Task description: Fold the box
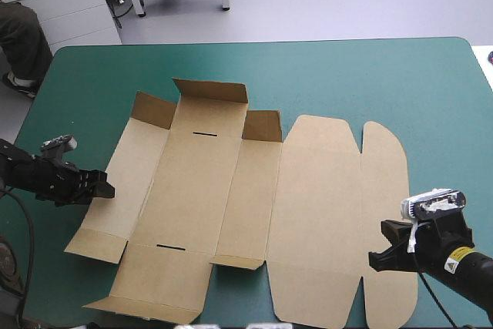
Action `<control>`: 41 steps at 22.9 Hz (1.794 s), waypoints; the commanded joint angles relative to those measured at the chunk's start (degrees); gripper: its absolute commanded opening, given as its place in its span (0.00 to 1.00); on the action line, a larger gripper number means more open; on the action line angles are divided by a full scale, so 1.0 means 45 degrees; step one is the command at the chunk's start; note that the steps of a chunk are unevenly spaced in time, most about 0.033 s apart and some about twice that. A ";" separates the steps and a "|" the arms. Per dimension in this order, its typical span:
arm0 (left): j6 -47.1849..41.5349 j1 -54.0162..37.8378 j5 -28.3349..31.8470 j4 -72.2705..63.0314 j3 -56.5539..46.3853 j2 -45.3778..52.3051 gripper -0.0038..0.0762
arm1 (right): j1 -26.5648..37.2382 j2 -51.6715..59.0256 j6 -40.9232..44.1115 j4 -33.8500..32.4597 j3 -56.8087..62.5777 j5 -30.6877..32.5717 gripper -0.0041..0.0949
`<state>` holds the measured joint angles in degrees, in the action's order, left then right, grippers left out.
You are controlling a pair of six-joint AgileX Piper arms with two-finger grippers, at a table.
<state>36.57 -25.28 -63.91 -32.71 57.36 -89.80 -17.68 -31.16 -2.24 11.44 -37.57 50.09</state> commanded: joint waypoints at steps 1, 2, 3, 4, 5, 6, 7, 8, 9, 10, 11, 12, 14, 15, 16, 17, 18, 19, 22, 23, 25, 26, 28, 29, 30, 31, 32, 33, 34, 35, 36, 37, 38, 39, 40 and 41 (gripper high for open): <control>0.0273 0.0577 -0.0784 -0.0747 0.0358 0.0401 0.62 | 0.0089 0.0272 -0.0026 0.0108 -0.0314 -0.0448 0.02; 0.0273 0.0687 -0.0968 -0.0693 0.0358 0.0346 0.62 | 0.0089 0.0279 -0.0026 0.0108 -0.0314 -0.0387 0.02; 0.0185 0.0805 -0.1476 -0.0975 0.0358 0.0235 0.62 | 0.0089 0.0279 -0.0026 0.0108 -0.0314 -0.0286 0.02; 0.0185 0.0857 -0.1848 -0.1097 0.0358 0.0203 0.62 | 0.0089 0.0279 -0.0054 0.0108 -0.0314 -0.0258 0.02; 0.0185 0.0964 -0.2142 -0.1216 0.0358 0.0203 0.62 | 0.0089 0.0279 -0.0118 0.0108 -0.0314 -0.0258 0.02; 0.0119 0.0992 -0.2246 -0.1252 0.0358 0.0203 0.62 | 0.0089 0.0279 -0.0173 0.0108 -0.0314 -0.0307 0.02; -0.0153 0.1098 -0.2246 -0.1168 0.0358 0.0203 0.62 | 0.0089 0.0279 -0.0255 0.0108 -0.0314 -0.0332 0.02; -0.0343 0.1159 -0.2246 -0.1022 0.0358 0.0203 0.62 | 0.0089 0.0279 -0.0319 0.0108 -0.0314 -0.0332 0.02; -0.0433 0.1228 -0.2246 -0.0802 0.0358 0.0203 0.62 | 0.0089 0.0279 -0.0356 0.0108 -0.0314 -0.0356 0.02; -0.0503 0.1335 -0.2246 -0.0658 0.0332 0.0203 0.62 | 0.0089 0.0279 -0.0363 0.0074 -0.0314 -0.0376 0.02; -0.0541 0.1435 -0.2246 -0.0653 0.0303 0.0203 0.62 | 0.0089 0.0279 -0.0394 0.0069 -0.0314 -0.0407 0.02; -0.0541 0.1506 -0.2246 -0.0653 0.0267 0.0203 0.62 | 0.0089 0.0279 -0.0466 0.0069 -0.0314 -0.0441 0.02; -0.0506 0.1732 -0.2246 -0.0629 0.0078 0.0203 0.62 | 0.0089 0.0279 -0.0466 0.0069 -0.0314 -0.0558 0.02; -0.0505 0.1819 -0.2246 -0.0703 0.0067 0.0203 0.62 | 0.0089 0.0279 -0.0466 0.0069 -0.0314 -0.0558 0.02; -0.0505 0.1805 -0.2246 -0.0852 0.0067 0.0203 0.62 | 0.0089 0.0279 -0.0509 0.0069 -0.0314 -0.0558 0.02; -0.0602 0.1805 -0.2246 -0.1131 0.0047 0.0203 0.62 | 0.0089 0.0279 -0.0509 0.0069 -0.0314 -0.0558 0.02; -0.0662 0.1805 -0.2246 -0.1194 0.0047 0.0203 0.62 | 0.0089 0.0279 -0.0509 0.0069 -0.0314 -0.0558 0.02; -0.0749 0.1805 -0.2267 -0.1491 -0.0132 0.0203 0.62 | 0.0089 0.0279 -0.0509 0.0069 -0.0314 -0.0558 0.02; -0.0749 0.1825 -0.2267 -0.2028 -0.0808 0.0203 0.62 | 0.0089 0.0279 -0.0509 0.0069 -0.0314 -0.0558 0.02; -0.0749 0.1825 -0.2267 -0.2028 -0.0943 0.0203 0.62 | 0.0089 0.0279 -0.0509 0.0069 -0.0314 -0.0558 0.02; -0.0749 0.1825 -0.2267 -0.2041 -0.1002 0.0344 0.62 | 0.0089 0.0279 -0.0509 0.0069 -0.0314 -0.0535 0.02; -0.0942 0.1825 -0.2267 -0.2041 -0.1002 0.0550 0.62 | 0.0089 0.0279 -0.0574 0.0069 -0.0314 -0.0518 0.02; -0.1095 0.1855 -0.2267 -0.2018 -0.1024 0.1022 0.61 | 0.0089 0.0279 -0.0545 0.0069 -0.0314 -0.0518 0.02; -0.1089 0.1864 -0.2267 -0.2018 -0.1024 0.1113 0.61 | 0.0089 0.0279 -0.0545 0.0069 -0.0314 -0.0518 0.02; -0.1192 0.1964 -0.2267 -0.2018 -0.1024 0.1216 0.61 | 0.0089 0.0279 -0.0545 0.0069 -0.0314 -0.0518 0.02; -0.1192 0.2081 -0.2267 -0.2018 -0.1024 0.1266 0.60 | 0.0089 0.0279 -0.0545 0.0069 -0.0314 -0.0518 0.02; -0.1246 0.2221 -0.2267 -0.2018 -0.1030 0.1292 0.60 | 0.0089 0.0279 -0.0545 0.0069 -0.0314 -0.0518 0.02; -0.1276 0.2435 -0.2267 -0.2018 -0.1054 0.1292 0.59 | 0.0089 0.0279 -0.0545 0.0069 -0.0314 -0.0518 0.02; -0.1276 0.2672 -0.2267 -0.2018 -0.1084 0.1292 0.58 | 0.0089 0.0279 -0.0545 0.0069 -0.0314 -0.0518 0.02; -0.1276 0.2925 -0.2267 -0.2018 -0.1142 0.1292 0.58 | 0.0089 0.0279 -0.0545 0.0069 -0.0314 -0.0518 0.02; -0.1276 0.3164 -0.2267 -0.2018 -0.1209 0.1292 0.58 | 0.0089 0.0279 -0.0545 0.0069 -0.0314 -0.0518 0.02; -0.1341 0.3535 -0.2267 -0.1889 -0.1370 0.1292 0.57 | 0.0089 0.0279 -0.0545 0.0069 -0.0314 -0.0518 0.02; -0.1342 0.3671 -0.2267 -0.1888 -0.1431 0.1292 0.57 | 0.0089 0.0279 -0.0545 0.0069 -0.0314 -0.0518 0.02; -0.1360 0.3824 -0.2267 -0.1888 -0.1471 0.1320 0.57 | 0.0089 0.0279 -0.0545 0.0069 -0.0314 -0.0518 0.02; -0.1360 0.3852 -0.2267 -0.1888 -0.1471 0.1320 0.57 | 0.0089 0.0279 -0.0545 0.0069 -0.0314 -0.0518 0.02; -0.1360 0.3852 -0.2267 -0.1977 -0.1471 0.1320 0.57 | 0.0089 0.0279 -0.0545 0.0069 -0.0314 -0.0509 0.02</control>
<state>31.00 -8.39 -68.41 -38.83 49.72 -85.87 -17.68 -29.56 -4.19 11.37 -37.57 51.04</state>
